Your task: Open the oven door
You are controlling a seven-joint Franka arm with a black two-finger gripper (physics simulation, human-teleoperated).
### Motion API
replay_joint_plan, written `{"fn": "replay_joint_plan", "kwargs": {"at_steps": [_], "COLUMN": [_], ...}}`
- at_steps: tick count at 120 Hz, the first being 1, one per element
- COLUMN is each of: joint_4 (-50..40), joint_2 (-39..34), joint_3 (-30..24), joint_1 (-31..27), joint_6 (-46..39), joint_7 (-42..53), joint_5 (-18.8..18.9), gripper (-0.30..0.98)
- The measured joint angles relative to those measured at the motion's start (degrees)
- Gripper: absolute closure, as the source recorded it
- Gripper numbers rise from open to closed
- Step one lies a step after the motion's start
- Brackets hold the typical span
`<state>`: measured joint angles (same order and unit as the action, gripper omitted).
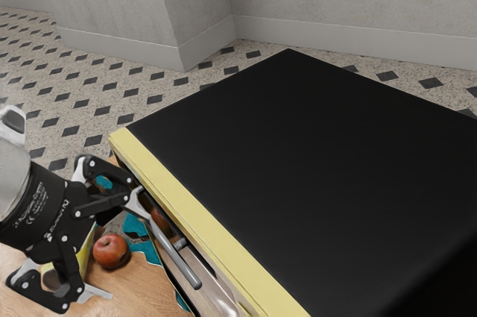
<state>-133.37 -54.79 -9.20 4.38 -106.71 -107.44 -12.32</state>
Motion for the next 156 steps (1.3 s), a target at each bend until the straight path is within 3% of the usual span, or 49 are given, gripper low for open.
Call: {"fn": "replay_joint_plan", "kwargs": {"at_steps": [34, 50, 76, 97, 114, 129, 139, 146, 150, 156], "joint_4": [-3.5, -11.72, -28.18, -29.86, -29.9, -23.77, -11.12, -2.49, 3.79, 18.31], "joint_2": [-0.95, -11.82, -40.3, -46.21, -46.21, -46.21, -46.21, -46.21, -42.5, -27.06], "joint_3": [-0.83, -3.59, -15.36, -17.21, -16.95, -8.61, -0.5, 2.18, 2.6, 0.27], "joint_1": [-2.52, -6.69, -12.58, -17.79, -21.1, -27.08, -30.92, -31.59, -30.74, -29.49], "joint_6": [-2.01, -2.55, -1.27, 3.34, 9.58, 18.79, 27.26, 32.57, 34.49, 36.76], "joint_7": [-4.44, -5.39, -5.84, -5.91, -5.95, -6.12, -6.52, -6.81, -6.97, -7.26], "joint_5": [-0.29, -2.54, -9.63, -14.49, -16.15, -10.65, -3.12, 0.88, 1.96, 2.87], "gripper": [0.0, 0.0, 0.0, 0.0, 0.01, 0.0, 0.01, 0.01, 0.01, 0.01]}}
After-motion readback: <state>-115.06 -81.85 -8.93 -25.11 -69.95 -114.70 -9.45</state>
